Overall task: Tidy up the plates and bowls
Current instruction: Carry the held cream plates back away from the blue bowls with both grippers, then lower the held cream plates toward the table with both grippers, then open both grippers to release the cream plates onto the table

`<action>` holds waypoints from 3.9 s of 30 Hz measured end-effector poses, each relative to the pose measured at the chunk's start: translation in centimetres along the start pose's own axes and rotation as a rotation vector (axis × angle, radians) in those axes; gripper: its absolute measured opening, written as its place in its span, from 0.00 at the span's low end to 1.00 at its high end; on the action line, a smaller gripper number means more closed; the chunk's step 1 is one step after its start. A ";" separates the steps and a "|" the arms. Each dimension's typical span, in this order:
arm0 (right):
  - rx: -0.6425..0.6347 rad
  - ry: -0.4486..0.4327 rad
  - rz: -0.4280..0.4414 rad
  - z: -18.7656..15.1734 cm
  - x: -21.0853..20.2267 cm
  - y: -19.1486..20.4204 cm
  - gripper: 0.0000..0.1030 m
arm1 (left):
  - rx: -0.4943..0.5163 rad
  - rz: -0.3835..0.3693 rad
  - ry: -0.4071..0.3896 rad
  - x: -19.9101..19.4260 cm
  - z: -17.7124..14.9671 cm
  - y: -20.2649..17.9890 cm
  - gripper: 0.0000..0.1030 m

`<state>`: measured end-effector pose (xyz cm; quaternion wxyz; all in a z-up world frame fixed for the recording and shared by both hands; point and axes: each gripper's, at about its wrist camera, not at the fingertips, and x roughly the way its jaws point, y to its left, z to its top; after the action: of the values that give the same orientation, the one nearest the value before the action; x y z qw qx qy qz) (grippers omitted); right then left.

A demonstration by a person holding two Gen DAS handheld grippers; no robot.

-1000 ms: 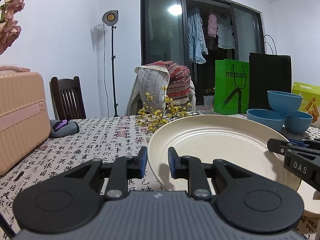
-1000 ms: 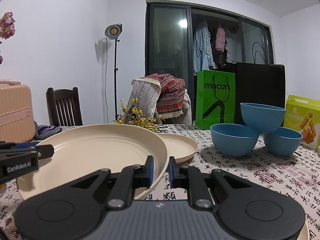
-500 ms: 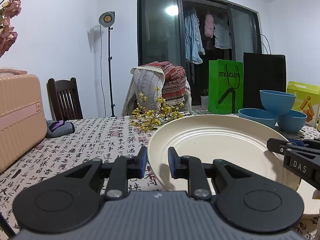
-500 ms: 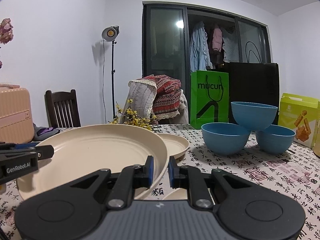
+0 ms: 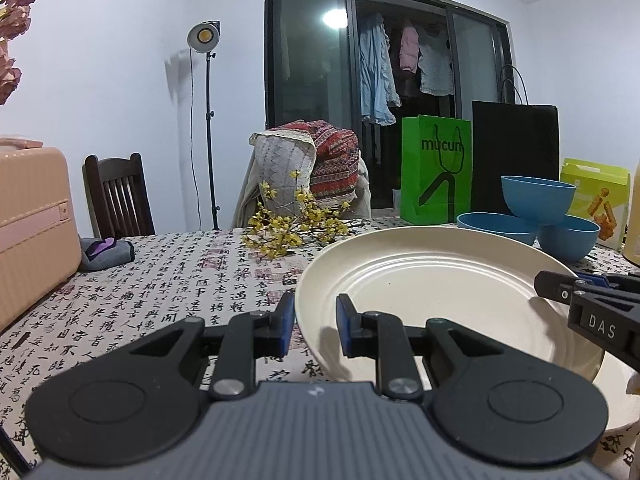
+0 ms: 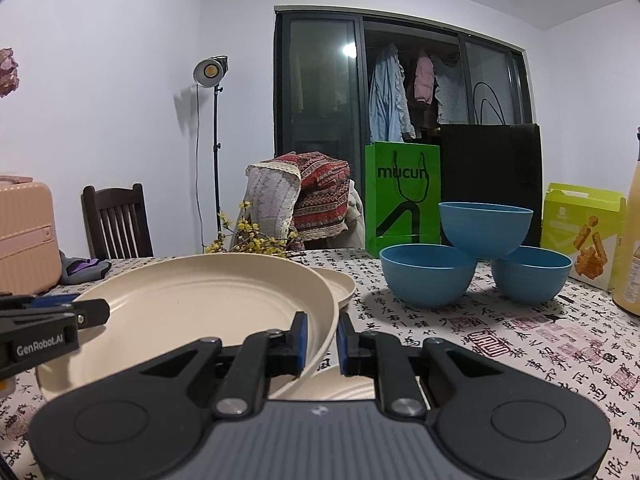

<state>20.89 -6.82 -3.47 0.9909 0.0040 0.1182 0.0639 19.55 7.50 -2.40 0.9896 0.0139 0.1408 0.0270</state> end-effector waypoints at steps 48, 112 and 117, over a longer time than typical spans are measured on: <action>0.046 0.023 -0.042 -1.8 -2.3 -7.8 0.14 | 0.033 -0.057 0.037 -0.7 -1.2 -7.3 0.21; 0.102 0.098 -0.083 -4.8 -1.9 -14.0 0.14 | 0.153 -0.129 0.174 1.7 -3.3 -13.3 0.25; 0.112 0.107 -0.072 -4.8 -1.7 -14.2 0.16 | 0.149 -0.139 0.169 1.5 -3.3 -13.3 0.40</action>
<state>19.92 -21.16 -8.03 0.9831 0.0518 0.1743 0.0217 20.73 -5.58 -6.50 0.9699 0.0753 0.2258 -0.0509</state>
